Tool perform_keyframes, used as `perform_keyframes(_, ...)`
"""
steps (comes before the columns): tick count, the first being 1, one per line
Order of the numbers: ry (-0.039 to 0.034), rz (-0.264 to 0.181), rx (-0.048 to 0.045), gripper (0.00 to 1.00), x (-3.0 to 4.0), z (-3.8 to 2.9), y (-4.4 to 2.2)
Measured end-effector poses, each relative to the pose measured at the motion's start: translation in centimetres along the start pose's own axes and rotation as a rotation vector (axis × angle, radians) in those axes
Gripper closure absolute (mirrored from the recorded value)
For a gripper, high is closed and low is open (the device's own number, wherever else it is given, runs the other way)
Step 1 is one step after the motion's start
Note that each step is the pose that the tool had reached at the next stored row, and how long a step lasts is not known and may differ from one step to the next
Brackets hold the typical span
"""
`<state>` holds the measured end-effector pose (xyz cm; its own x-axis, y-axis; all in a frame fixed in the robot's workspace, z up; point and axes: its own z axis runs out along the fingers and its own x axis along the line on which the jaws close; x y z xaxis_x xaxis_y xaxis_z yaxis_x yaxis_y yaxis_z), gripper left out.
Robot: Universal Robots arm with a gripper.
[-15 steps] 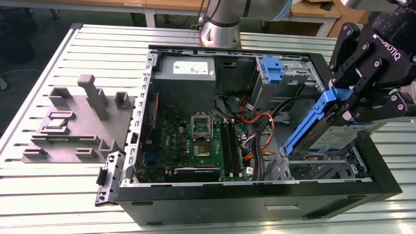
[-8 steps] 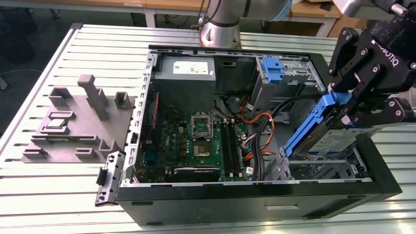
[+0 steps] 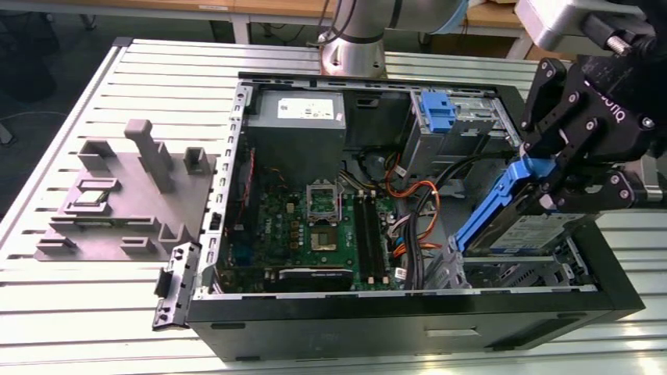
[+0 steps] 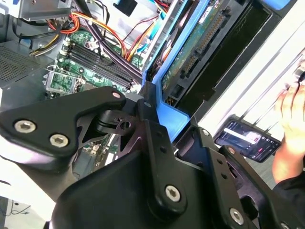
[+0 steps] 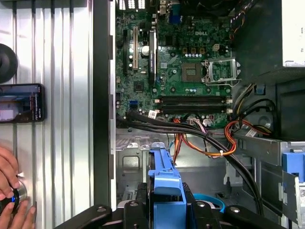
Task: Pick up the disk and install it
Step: 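Insert the disk into the insertion slot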
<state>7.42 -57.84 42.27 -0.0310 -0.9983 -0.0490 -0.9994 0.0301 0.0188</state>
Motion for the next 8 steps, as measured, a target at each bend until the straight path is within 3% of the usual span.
perform_keyframes(7, 0.0011, 0.0, 0.0001, 0.62, 0.0, 0.0, 0.0)
perform_keyframes(8, 0.0012, 0.0, 0.0001, 0.56, 0.0, 0.0, 0.0)
